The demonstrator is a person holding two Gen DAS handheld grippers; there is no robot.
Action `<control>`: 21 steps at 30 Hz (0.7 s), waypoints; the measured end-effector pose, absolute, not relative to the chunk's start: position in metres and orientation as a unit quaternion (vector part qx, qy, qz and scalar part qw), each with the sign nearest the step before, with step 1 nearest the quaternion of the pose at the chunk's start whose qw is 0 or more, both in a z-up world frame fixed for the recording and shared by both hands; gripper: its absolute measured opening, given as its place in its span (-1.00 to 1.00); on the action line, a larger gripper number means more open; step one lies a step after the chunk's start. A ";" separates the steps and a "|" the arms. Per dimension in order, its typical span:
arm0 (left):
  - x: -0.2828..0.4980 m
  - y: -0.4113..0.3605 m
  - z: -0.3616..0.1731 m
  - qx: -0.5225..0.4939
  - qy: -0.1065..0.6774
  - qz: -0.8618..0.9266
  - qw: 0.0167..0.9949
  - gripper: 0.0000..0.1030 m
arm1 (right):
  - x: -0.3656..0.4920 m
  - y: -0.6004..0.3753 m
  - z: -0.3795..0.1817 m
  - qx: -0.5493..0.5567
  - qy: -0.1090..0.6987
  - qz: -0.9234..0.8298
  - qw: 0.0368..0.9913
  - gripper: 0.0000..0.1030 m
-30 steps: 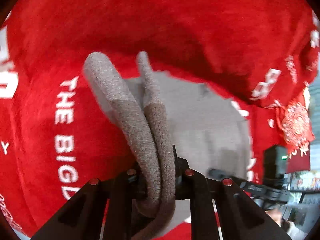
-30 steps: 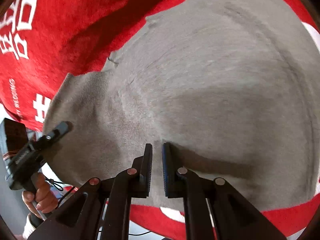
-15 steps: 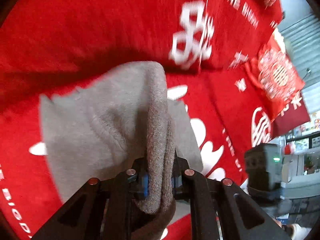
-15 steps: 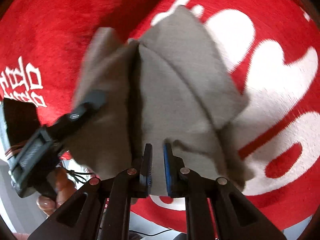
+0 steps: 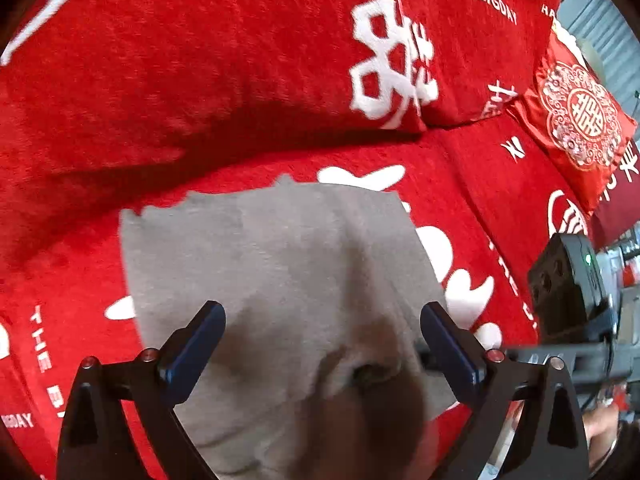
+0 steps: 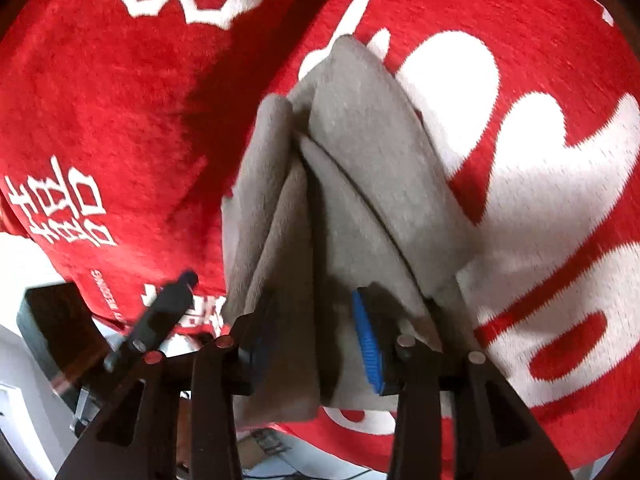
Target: Fold small clothes
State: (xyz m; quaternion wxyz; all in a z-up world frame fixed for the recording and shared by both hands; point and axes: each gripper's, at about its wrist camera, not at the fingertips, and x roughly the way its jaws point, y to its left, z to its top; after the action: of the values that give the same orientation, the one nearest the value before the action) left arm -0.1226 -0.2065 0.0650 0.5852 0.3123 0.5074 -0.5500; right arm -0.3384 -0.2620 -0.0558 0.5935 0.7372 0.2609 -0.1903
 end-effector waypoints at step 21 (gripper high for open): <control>-0.023 -0.124 0.034 0.223 0.589 -0.411 0.659 0.91 | -0.278 -0.298 -0.049 0.682 0.332 -0.151 0.634 -0.07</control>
State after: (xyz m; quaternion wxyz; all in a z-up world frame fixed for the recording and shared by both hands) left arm -0.0234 -0.1243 0.0336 0.6592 0.2226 0.5891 -0.4110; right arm -0.2783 -0.2985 -0.0486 0.6343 0.6817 0.3317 -0.1514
